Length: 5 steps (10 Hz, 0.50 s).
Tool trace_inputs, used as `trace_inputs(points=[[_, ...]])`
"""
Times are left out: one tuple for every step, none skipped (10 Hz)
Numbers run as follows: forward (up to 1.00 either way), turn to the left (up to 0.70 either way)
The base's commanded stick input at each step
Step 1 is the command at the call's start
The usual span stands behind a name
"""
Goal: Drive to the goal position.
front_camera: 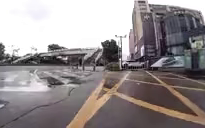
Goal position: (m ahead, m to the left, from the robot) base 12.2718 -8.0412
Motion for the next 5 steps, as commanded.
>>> trace_inputs(points=[[0.70, 0.00], [0.70, 0.00], [0.70, 0.00], [0.70, 0.00], [0.70, 0.00]])
